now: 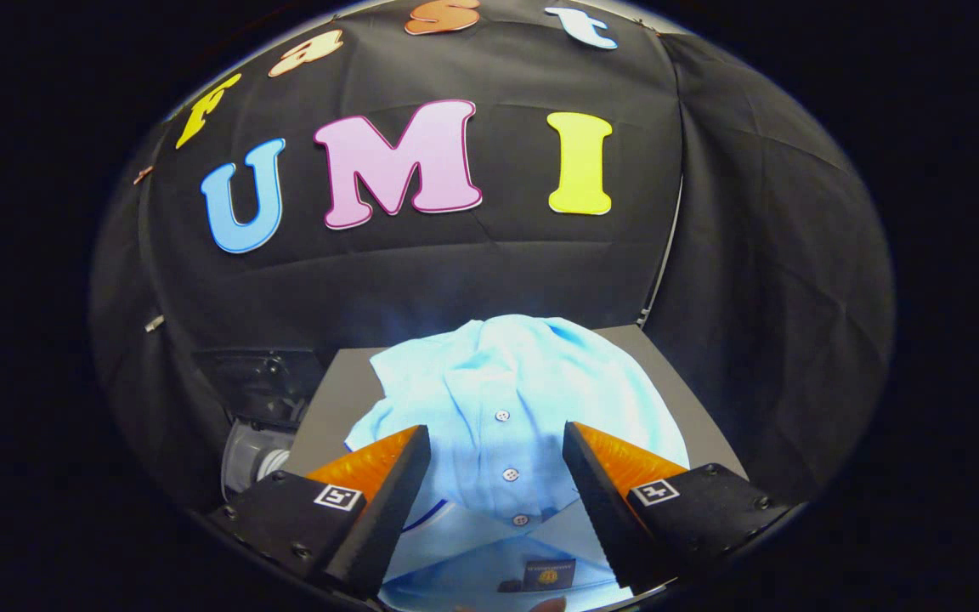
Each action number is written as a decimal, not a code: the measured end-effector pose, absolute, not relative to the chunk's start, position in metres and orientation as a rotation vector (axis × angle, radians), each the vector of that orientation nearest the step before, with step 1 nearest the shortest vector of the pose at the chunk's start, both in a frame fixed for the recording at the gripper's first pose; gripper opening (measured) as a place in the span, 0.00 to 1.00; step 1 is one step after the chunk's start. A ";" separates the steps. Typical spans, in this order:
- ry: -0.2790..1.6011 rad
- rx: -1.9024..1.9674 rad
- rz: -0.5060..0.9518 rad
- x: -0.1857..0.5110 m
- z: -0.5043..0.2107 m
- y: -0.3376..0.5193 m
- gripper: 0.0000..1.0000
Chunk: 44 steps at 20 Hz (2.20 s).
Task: Put the clothes into the washing machine and then close the washing machine lid.
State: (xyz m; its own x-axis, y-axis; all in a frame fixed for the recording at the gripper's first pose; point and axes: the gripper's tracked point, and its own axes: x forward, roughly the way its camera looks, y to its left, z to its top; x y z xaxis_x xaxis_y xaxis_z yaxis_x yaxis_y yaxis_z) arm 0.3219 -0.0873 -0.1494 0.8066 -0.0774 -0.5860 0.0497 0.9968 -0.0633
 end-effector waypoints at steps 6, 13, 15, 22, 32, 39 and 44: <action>0.698 0.019 -0.092 0.327 -0.181 -0.092 0.92; 0.645 0.156 -0.095 0.326 -0.161 -0.098 0.16; 0.629 0.148 -0.098 0.324 -0.152 -0.097 0.16; 0.498 0.180 -0.013 0.304 -0.065 -0.050 0.16; 0.362 0.254 0.331 0.244 0.036 0.132 0.15; 0.377 0.273 0.475 0.214 0.027 0.257 0.15; 0.443 0.280 0.510 0.206 -0.020 0.324 0.15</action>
State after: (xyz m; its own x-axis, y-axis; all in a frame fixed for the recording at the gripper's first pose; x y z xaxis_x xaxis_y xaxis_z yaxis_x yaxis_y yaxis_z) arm 0.2061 0.3242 -0.0204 0.7820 0.5249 -0.3360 -0.4065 0.8382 0.3634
